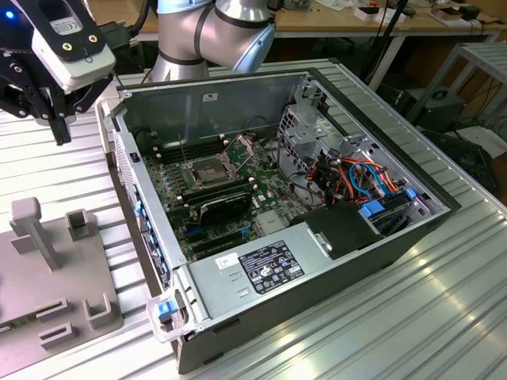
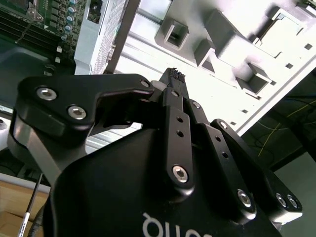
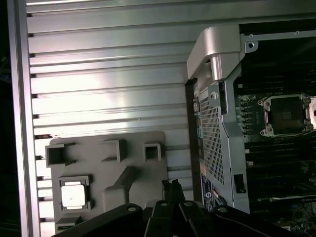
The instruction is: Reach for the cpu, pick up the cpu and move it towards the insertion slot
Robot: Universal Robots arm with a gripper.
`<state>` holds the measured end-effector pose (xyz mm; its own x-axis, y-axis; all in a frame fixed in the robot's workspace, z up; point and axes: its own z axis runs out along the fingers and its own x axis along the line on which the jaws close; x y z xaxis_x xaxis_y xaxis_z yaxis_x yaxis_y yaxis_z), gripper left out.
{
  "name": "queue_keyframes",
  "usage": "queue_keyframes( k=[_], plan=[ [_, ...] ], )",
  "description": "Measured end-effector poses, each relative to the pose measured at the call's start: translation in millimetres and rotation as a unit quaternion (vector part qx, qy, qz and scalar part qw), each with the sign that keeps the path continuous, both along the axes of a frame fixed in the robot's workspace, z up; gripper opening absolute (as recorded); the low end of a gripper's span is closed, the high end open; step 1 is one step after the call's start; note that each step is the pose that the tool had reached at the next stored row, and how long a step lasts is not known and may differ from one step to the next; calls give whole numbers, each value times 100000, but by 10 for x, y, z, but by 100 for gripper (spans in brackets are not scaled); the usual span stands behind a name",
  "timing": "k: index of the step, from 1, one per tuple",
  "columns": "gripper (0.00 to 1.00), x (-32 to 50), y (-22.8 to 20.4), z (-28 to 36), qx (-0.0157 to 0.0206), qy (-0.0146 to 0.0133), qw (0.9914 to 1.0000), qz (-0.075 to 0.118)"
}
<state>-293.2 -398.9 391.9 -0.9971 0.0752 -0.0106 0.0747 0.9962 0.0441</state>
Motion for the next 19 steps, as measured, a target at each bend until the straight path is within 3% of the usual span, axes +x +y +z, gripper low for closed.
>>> queue_keyframes(
  k=[19],
  plan=[
    [11,-284,0,-1,-1,-3,100000,0]
  ],
)
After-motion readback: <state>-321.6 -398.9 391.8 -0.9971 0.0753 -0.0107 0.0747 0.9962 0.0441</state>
